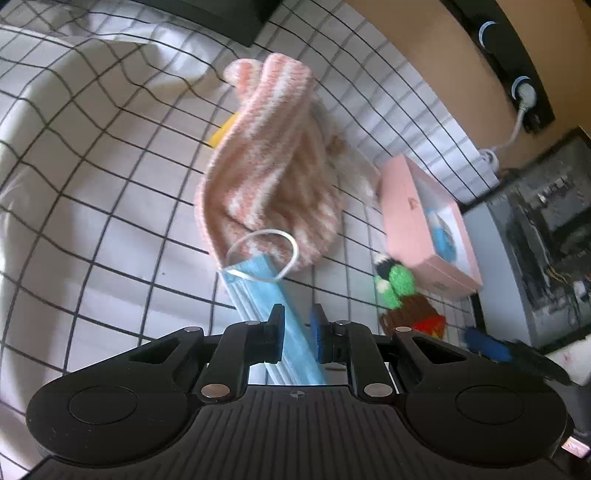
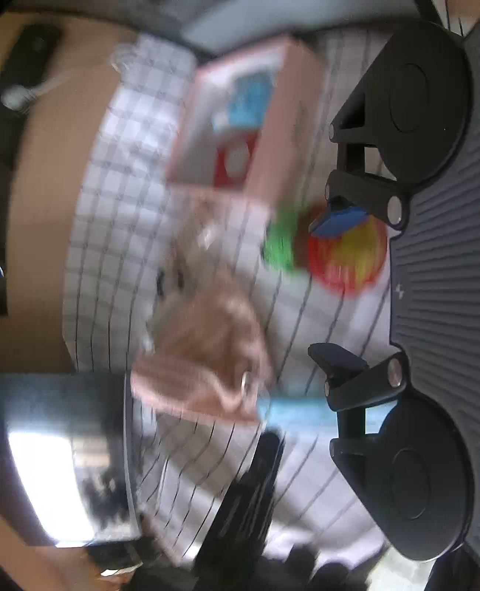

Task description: Organize soft objects

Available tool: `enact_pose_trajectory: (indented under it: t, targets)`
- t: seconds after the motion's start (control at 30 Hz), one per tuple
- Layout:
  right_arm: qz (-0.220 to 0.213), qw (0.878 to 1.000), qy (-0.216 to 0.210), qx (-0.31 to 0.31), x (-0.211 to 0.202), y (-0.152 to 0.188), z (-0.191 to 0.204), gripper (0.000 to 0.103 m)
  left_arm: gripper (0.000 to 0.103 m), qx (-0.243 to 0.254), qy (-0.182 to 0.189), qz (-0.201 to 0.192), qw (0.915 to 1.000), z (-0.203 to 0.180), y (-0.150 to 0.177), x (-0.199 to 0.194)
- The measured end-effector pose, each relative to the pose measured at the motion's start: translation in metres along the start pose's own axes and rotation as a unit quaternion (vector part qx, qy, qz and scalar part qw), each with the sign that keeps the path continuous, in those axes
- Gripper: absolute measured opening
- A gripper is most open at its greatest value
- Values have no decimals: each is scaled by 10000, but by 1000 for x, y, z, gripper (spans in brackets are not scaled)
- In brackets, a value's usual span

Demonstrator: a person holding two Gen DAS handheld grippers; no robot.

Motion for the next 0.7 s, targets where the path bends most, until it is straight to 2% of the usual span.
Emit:
enact_pose_trajectory:
  t: [0.1, 0.17, 0.27, 0.37, 0.5, 0.6, 0.7]
  targets:
    - [3, 9994, 245, -250, -5, 12, -17, 64, 16, -78, -189, -234, 9995, 5, 0, 2]
    - [-13, 9996, 133, -247, -3, 18, -26, 64, 16, -279, -369, -357, 9983, 11, 3, 1]
    - [17, 9998, 1, -173, 5, 22, -35, 64, 16, -530, -534, -309, 9967, 15, 13, 4]
    - [-176, 9992, -172, -310, 12, 21, -39, 64, 16, -773, -650, -326, 9943, 9, 24, 9]
    - [-231, 9989, -197, -352, 20, 27, -50, 64, 17, -636, -1044, -488, 9913, -7, 35, 23]
    - [-335, 9989, -210, -268, 16, 41, -62, 64, 17, -490, -1601, -529, 9845, -11, 44, 36]
    - [-341, 9992, -224, 10, 12, 59, -77, 67, 17, -219, -1866, -621, 9802, -17, 50, 43]
Point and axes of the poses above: each gripper's, at about its wrist camera, not at the fingertips, and x roughly the way its jaws point, z to its left, y to its underside, the point moved 8 cm from there along x, roughly the way its jaws point, and after that the axes turned 15 degrees about -x, right-handed, at the moved point
